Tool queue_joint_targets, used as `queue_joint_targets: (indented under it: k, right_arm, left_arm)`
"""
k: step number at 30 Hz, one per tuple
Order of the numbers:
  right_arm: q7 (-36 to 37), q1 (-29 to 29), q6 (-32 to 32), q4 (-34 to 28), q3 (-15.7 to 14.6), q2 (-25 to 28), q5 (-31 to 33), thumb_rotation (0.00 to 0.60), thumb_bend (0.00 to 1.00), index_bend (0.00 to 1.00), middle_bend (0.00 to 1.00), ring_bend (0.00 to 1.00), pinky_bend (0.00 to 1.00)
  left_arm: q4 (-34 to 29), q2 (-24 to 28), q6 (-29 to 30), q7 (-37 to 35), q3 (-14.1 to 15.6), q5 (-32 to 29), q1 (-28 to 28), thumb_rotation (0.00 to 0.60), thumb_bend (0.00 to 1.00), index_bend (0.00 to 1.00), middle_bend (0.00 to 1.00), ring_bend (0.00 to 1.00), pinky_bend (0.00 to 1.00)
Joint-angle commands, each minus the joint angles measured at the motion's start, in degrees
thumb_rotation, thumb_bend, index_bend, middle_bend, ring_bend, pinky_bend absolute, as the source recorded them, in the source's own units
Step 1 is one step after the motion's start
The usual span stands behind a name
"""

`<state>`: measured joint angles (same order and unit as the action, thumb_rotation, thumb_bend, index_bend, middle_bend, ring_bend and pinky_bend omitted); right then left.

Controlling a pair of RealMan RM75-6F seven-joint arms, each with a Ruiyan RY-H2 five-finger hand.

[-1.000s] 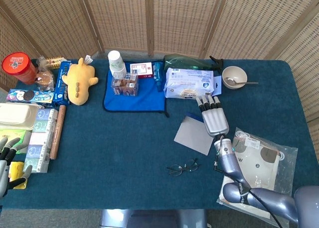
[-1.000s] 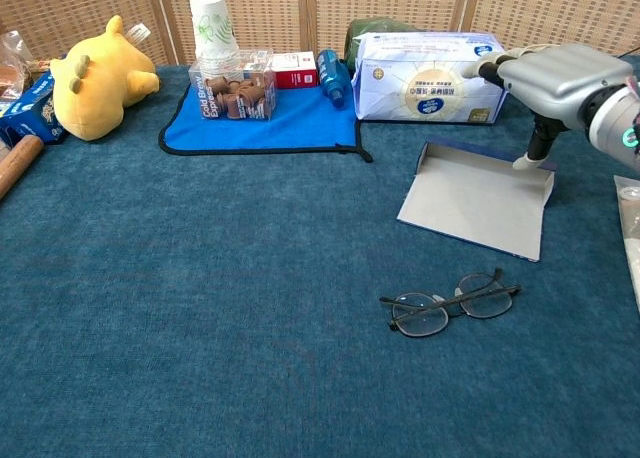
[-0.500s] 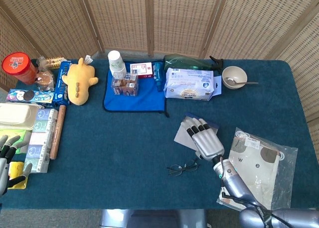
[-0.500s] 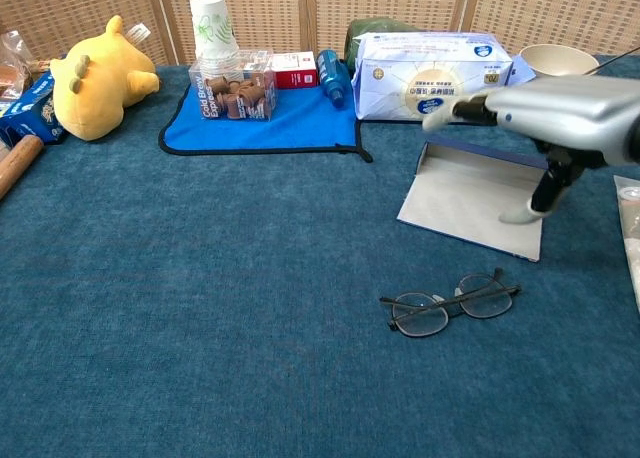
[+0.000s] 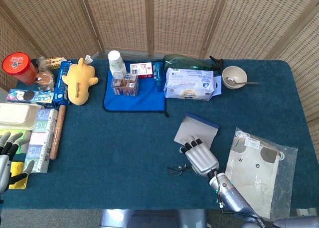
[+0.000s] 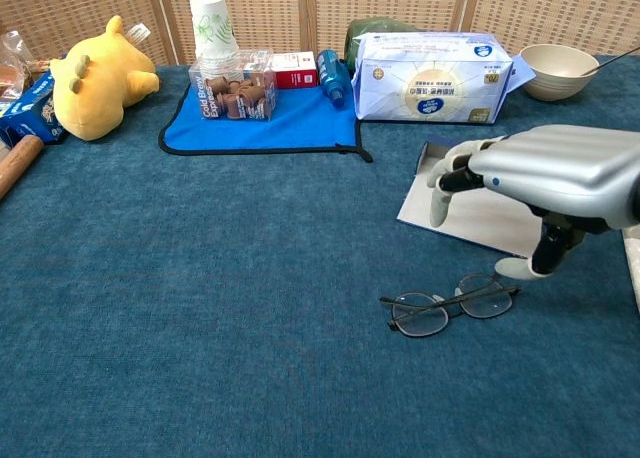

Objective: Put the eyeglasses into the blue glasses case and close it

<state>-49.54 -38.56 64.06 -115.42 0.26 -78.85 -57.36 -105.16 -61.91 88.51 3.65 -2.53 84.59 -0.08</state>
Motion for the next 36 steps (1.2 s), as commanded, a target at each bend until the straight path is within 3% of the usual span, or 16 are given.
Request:
queue_joint_targets:
  k: [1, 13, 36]
  right_arm:
    - [-3.0, -0.4, 1.4, -1.9, -0.9, -0.6, 2.1, 0.600, 0.28, 0.30, 0.15, 0.06, 0.13]
    - [-8.1, -0.6, 5.1, -2.8, -2.9, -4.0, 4.1, 0.600, 0.28, 0.29, 0.15, 0.06, 0.14]
    - [-6.9, 1.0, 5.1, 3.6, -5.3, -9.8, 0.8, 0.600, 0.29, 0.30, 0.16, 0.04, 0.14]
  left_arm:
    - [0.1, -0.1, -0.1, 0.0, 0.0, 0.0, -0.1, 0.600, 0.30, 0.23, 0.16, 0.01, 0.00]
    - [0.6, -0.3, -0.1, -0.6, 0.3, -0.1, 0.1, 0.600, 0.30, 0.23, 0.16, 0.01, 0.00]
    - [1.9, -0.5, 0.8, -2.4, 0.6, 0.1, 0.7, 0.600, 0.30, 0.23, 0.16, 0.01, 0.00]
